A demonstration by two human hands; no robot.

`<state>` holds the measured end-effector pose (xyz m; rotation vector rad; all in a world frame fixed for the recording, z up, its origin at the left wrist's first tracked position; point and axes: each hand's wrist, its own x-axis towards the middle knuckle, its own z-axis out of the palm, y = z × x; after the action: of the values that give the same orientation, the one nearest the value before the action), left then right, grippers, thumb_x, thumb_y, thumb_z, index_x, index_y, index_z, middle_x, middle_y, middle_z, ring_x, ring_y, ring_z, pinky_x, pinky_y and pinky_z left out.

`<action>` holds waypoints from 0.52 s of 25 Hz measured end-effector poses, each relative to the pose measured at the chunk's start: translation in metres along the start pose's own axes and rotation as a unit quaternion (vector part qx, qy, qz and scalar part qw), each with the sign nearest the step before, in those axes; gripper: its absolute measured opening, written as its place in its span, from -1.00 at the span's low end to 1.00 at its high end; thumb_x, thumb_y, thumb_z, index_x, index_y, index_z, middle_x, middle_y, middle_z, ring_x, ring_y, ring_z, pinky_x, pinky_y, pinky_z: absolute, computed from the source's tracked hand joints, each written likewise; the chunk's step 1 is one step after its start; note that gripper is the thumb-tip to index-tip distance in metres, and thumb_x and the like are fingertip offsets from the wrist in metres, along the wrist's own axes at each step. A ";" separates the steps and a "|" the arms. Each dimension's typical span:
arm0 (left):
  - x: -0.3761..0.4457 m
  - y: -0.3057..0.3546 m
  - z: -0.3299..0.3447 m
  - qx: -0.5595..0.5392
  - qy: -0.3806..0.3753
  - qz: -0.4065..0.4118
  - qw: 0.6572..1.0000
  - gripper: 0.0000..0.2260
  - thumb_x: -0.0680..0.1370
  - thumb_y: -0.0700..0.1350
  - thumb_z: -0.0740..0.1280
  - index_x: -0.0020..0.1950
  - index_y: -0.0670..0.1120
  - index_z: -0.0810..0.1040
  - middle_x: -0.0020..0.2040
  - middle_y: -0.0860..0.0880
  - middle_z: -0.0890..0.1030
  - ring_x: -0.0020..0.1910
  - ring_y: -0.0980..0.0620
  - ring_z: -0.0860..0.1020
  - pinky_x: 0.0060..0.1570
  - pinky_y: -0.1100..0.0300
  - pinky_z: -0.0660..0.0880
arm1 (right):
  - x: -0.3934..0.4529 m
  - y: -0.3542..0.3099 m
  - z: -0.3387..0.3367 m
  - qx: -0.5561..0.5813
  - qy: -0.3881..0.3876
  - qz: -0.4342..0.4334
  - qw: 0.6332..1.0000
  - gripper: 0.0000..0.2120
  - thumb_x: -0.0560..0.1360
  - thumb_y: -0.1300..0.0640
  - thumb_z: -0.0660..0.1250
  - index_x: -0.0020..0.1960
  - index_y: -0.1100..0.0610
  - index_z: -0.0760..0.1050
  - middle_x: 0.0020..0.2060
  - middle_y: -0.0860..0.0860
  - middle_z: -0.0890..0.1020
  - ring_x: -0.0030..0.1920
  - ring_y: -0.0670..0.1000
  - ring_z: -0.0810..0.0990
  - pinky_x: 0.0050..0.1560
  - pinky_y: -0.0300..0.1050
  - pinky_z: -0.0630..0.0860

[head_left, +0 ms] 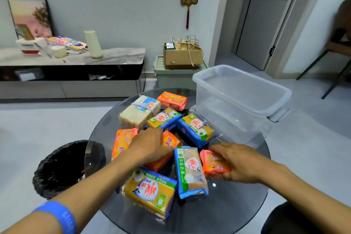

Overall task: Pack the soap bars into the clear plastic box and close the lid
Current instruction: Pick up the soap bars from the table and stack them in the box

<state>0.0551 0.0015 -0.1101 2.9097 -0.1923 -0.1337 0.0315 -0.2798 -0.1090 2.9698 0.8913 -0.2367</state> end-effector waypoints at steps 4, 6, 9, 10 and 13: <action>-0.004 0.005 -0.010 0.034 -0.057 -0.015 0.998 -0.55 0.22 0.33 0.38 -0.12 0.02 0.48 -0.14 0.01 0.59 -0.17 -0.01 0.57 -0.25 0.09 0.48 | 0.000 -0.002 -0.003 0.037 -0.016 0.018 0.999 -0.40 0.26 -0.21 0.39 0.24 -0.06 0.36 0.08 -0.06 0.55 0.03 0.03 0.55 -0.03 -0.02 0.54; -0.011 0.015 -0.012 0.038 -0.048 -0.023 0.998 -0.53 0.20 0.31 0.37 -0.12 -0.01 0.51 -0.15 0.00 0.60 -0.19 -0.01 0.57 -0.24 0.09 0.51 | -0.007 -0.009 -0.012 0.055 -0.015 0.028 0.998 -0.41 0.22 -0.20 0.41 0.19 -0.04 0.39 0.04 -0.05 0.54 -0.01 0.02 0.53 -0.03 -0.02 0.53; -0.028 0.019 -0.041 0.013 0.055 0.002 0.998 -0.52 0.13 0.34 0.33 -0.13 0.05 0.47 -0.17 0.05 0.59 -0.23 0.02 0.54 -0.32 0.13 0.43 | -0.031 -0.012 -0.043 0.097 0.022 0.021 0.995 -0.41 0.17 -0.22 0.40 0.15 -0.14 0.34 -0.04 -0.17 0.47 -0.07 -0.10 0.49 -0.12 -0.14 0.50; -0.029 0.018 -0.064 -0.007 0.100 0.013 0.995 -0.53 0.10 0.34 0.33 -0.14 0.10 0.45 -0.21 0.09 0.58 -0.26 0.06 0.54 -0.37 0.17 0.41 | -0.043 -0.009 -0.062 0.118 0.047 0.020 0.992 -0.40 0.15 -0.22 0.40 0.15 -0.19 0.33 -0.06 -0.21 0.47 -0.09 -0.14 0.49 -0.16 -0.18 0.49; -0.010 0.030 -0.150 -0.101 0.161 0.057 0.980 -0.62 0.09 0.34 0.36 -0.17 0.25 0.51 -0.32 0.22 0.61 -0.33 0.21 0.58 -0.41 0.26 0.46 | -0.063 0.016 -0.134 0.116 0.169 -0.005 0.979 -0.39 0.14 -0.19 0.43 0.16 -0.23 0.34 -0.05 -0.24 0.50 -0.07 -0.17 0.53 -0.19 -0.25 0.50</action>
<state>0.0572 0.0062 0.0428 2.6609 -0.2715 0.3176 0.0066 -0.3176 0.0334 3.2869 0.9671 0.1844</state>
